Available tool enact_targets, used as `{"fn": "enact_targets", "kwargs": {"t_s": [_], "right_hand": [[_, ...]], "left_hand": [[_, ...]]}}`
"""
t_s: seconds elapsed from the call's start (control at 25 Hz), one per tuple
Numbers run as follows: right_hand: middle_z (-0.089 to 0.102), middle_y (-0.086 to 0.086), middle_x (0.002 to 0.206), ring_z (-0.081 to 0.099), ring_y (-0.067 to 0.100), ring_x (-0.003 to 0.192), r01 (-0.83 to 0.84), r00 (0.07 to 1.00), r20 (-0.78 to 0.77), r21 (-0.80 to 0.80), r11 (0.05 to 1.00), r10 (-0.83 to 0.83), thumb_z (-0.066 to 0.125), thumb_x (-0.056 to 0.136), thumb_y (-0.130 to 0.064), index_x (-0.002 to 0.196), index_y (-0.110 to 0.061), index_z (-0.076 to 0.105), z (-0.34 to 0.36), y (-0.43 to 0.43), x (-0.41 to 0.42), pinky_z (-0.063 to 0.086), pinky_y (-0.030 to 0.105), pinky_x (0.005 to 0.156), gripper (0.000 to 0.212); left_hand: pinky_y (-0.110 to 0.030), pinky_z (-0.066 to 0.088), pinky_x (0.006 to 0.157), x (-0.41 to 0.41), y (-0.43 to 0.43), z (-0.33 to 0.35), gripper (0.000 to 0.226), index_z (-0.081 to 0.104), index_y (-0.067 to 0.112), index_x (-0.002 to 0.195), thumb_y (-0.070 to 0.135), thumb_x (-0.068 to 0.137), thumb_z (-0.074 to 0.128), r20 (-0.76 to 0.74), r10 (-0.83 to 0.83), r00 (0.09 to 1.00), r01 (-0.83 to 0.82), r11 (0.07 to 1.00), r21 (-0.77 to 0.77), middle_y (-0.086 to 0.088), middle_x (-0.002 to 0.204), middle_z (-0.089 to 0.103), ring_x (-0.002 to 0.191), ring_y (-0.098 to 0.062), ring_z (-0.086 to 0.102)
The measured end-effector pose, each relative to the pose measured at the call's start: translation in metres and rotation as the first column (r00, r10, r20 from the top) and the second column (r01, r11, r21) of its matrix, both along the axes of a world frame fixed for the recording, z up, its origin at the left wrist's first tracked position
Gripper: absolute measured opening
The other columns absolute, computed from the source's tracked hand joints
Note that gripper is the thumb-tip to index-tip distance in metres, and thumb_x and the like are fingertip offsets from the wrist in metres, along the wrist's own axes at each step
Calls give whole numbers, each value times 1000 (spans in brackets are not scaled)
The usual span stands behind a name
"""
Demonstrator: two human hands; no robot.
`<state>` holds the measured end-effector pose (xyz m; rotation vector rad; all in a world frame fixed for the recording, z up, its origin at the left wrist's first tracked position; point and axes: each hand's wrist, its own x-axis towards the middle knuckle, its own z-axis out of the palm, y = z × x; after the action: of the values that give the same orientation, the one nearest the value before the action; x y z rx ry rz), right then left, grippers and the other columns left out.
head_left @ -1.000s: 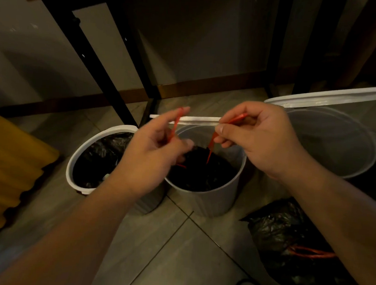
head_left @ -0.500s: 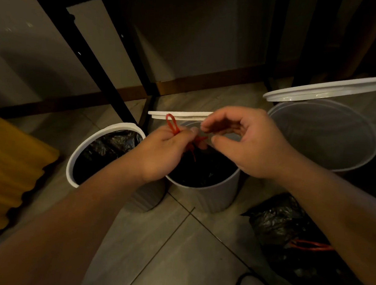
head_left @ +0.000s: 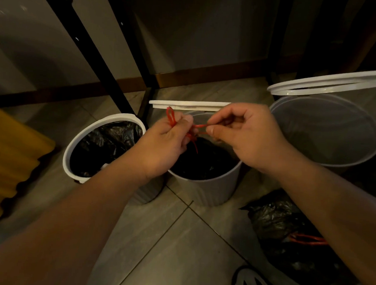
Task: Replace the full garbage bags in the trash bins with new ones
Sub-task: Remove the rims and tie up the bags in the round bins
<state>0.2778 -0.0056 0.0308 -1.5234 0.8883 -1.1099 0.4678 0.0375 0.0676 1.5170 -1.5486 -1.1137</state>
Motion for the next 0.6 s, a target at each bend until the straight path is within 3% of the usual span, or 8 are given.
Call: {"fn": "enact_targets", "kwargs": {"t_s": [0.04, 0.12, 0.16, 0.24, 0.36, 0.44, 0.52, 0.6], "right_hand": [[76, 6, 80, 74, 17, 72, -26, 990, 141, 129, 991, 8, 79, 83, 4, 87, -14, 76, 1, -1, 0, 63, 32, 70, 19], [74, 8, 78, 72, 17, 70, -239, 872, 487, 362, 901, 36, 77, 79, 1, 85, -12, 76, 3, 0, -3, 60, 31, 66, 14], [73, 8, 79, 72, 18, 71, -333, 807, 590, 398, 855, 39, 76, 78, -2, 86, -12, 77, 3, 0, -5, 60, 30, 65, 13], [74, 9, 82, 73, 19, 73, -436, 768, 634, 421, 795, 85, 73, 78, -3, 93, -13, 78, 2, 5, -6, 61, 30, 65, 18], [76, 13, 83, 74, 21, 71, -431, 849, 503, 482, 763, 161, 77, 75, 1, 124, -12, 63, -5, 13, 3, 61, 32, 64, 52], [77, 14, 83, 75, 25, 72, -323, 933, 299, 455, 829, 200, 78, 78, 8, 135, -16, 55, -12, 17, 12, 62, 35, 67, 66], [79, 10, 88, 78, 24, 81, -231, 972, 107, 304, 924, 208, 78, 83, 9, 135, -23, 58, -17, 17, 18, 63, 37, 75, 64], [79, 1, 95, 77, 15, 90, -188, 979, -70, 74, 979, 193, 78, 86, 0, 124, -26, 67, -21, 15, 21, 64, 38, 82, 47]], "left_hand": [[-20, 39, 55, 1, -1, -4, 38, 52, 17, 80, 27, 114, 39, -15, 50, 999, -50, 999, -10, 4, 64, 46, 57, -8, 42], [-23, 40, 57, 2, -3, -9, 36, 54, 20, 79, 29, 113, 43, -62, 147, 987, -148, 989, -2, 7, 61, 48, 57, -10, 44], [-24, 41, 59, 2, -3, -11, 35, 57, 19, 80, 30, 112, 46, -77, 182, 980, -182, 983, 2, 7, 61, 49, 58, -10, 46], [-26, 46, 64, 3, -4, -15, 33, 66, 13, 84, 32, 108, 55, -59, 211, 976, -212, 977, -12, 1, 65, 58, 62, -9, 54], [-29, 56, 72, 6, -5, -12, 24, 73, 7, 97, 30, 101, 68, -83, 193, 978, -197, 979, -42, -11, 84, 75, 76, -15, 67], [-24, 57, 74, 9, -4, -4, 14, 75, 12, 96, 25, 98, 72, -37, 123, 992, -125, 989, -74, -6, 86, 78, 78, -15, 71], [-22, 58, 75, 11, -1, 2, 6, 77, 16, 96, 22, 96, 75, 97, 30, 995, -18, 993, -118, -2, 88, 78, 82, -11, 74], [-21, 58, 79, 12, 5, 5, 4, 78, 24, 98, 23, 95, 75, 292, -49, 955, 103, 979, -174, 8, 93, 77, 89, -7, 73]]}}
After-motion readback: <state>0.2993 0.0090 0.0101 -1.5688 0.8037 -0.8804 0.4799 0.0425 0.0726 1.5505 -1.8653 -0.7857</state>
